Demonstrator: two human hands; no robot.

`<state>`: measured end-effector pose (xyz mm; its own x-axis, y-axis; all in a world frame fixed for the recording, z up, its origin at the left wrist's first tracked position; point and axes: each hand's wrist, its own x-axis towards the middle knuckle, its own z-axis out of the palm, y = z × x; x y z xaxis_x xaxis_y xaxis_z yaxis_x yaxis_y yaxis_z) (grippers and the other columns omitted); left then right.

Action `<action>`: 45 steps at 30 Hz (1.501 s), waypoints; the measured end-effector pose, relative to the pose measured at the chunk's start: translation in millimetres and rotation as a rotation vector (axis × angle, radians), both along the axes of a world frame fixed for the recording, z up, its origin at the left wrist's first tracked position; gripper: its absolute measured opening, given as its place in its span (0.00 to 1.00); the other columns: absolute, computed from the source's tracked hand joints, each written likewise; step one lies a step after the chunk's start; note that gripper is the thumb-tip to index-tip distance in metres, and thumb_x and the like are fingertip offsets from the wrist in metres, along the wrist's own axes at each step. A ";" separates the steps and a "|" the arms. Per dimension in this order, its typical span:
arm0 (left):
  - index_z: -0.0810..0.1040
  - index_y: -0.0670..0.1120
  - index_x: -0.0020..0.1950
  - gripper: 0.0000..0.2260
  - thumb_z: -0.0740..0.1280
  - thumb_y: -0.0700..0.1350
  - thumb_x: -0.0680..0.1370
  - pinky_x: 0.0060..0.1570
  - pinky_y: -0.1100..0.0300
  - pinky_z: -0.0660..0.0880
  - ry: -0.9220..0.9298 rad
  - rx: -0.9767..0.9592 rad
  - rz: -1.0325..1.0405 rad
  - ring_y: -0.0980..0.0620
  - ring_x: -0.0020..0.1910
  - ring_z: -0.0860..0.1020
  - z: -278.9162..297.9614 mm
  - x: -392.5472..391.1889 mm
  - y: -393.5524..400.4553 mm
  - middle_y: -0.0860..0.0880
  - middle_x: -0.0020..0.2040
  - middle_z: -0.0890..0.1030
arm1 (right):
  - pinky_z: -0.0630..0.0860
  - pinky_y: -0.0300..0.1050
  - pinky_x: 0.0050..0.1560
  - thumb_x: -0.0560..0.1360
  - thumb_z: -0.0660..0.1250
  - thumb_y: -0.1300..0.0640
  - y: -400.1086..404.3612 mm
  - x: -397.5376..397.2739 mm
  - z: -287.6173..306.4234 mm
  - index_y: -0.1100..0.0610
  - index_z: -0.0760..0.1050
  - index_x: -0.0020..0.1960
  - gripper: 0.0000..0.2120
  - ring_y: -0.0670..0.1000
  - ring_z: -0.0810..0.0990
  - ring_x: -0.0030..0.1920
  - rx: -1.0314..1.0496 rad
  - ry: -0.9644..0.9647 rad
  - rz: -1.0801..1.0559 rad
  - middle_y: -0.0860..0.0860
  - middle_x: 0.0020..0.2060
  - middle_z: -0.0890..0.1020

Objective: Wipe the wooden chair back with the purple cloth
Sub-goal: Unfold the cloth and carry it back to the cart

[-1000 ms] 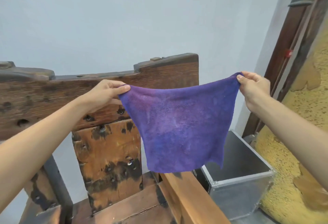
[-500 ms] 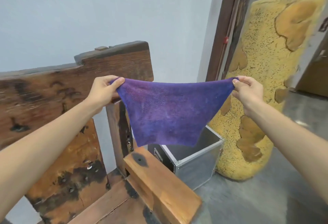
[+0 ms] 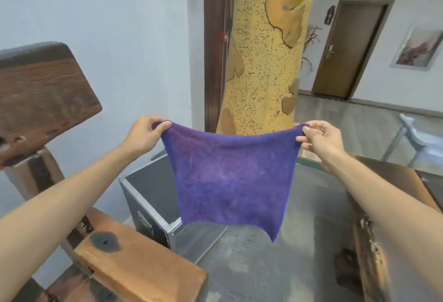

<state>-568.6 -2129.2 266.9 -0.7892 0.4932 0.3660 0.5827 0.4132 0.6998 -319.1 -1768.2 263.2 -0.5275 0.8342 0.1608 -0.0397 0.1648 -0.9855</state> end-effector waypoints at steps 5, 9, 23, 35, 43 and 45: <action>0.84 0.46 0.45 0.10 0.65 0.44 0.83 0.35 0.60 0.73 -0.003 -0.030 -0.099 0.49 0.29 0.73 -13.1 -3.6 112.6 0.47 0.35 0.78 | 0.79 0.36 0.29 0.82 0.66 0.62 99.9 31.7 -24.7 0.54 0.75 0.50 0.04 0.44 0.86 0.32 -0.016 -0.012 -0.086 0.54 0.40 0.84; 0.83 0.44 0.48 0.10 0.64 0.44 0.83 0.29 0.64 0.73 -0.038 -0.031 -0.128 0.54 0.20 0.75 -31.4 -1.9 200.5 0.53 0.27 0.78 | 0.79 0.35 0.31 0.81 0.65 0.64 169.7 52.5 -40.8 0.55 0.75 0.49 0.05 0.45 0.88 0.35 -0.020 -0.014 -0.153 0.55 0.41 0.84; 0.77 0.49 0.47 0.11 0.59 0.43 0.86 0.39 0.60 0.84 -0.396 0.177 -0.302 0.52 0.39 0.88 -79.6 -22.7 488.0 0.44 0.47 0.84 | 0.81 0.36 0.34 0.83 0.63 0.63 370.7 73.9 -79.4 0.55 0.73 0.51 0.05 0.47 0.89 0.39 -0.101 0.009 -0.359 0.52 0.42 0.81; 0.78 0.38 0.50 0.11 0.59 0.42 0.86 0.50 0.43 0.83 -0.410 0.103 -0.391 0.50 0.44 0.88 -121.8 -96.8 746.2 0.33 0.49 0.84 | 0.80 0.38 0.32 0.82 0.64 0.64 592.0 21.1 -77.7 0.54 0.75 0.48 0.07 0.47 0.88 0.35 -0.076 -0.073 -0.476 0.54 0.41 0.82; 0.78 0.44 0.44 0.11 0.61 0.40 0.85 0.46 0.51 0.79 -0.382 0.057 -0.454 0.48 0.47 0.88 -109.9 -138.0 883.2 0.45 0.42 0.83 | 0.83 0.39 0.37 0.79 0.67 0.66 711.2 -5.4 -82.5 0.55 0.76 0.46 0.07 0.49 0.88 0.37 -0.100 -0.093 -0.545 0.53 0.36 0.86; 0.76 0.45 0.43 0.12 0.61 0.39 0.85 0.47 0.51 0.76 -0.381 0.064 -0.481 0.45 0.50 0.87 -108.5 -150.4 927.1 0.44 0.43 0.82 | 0.84 0.40 0.39 0.77 0.70 0.67 750.5 -17.4 -86.8 0.54 0.77 0.45 0.08 0.47 0.88 0.35 -0.090 -0.126 -0.579 0.49 0.32 0.85</action>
<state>-719.0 -1202.1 158.4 -0.5652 0.8127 0.1421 0.3973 0.1172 0.9102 -336.5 -1017.7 176.4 0.0061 0.9991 0.0417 0.1495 0.0403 -0.9879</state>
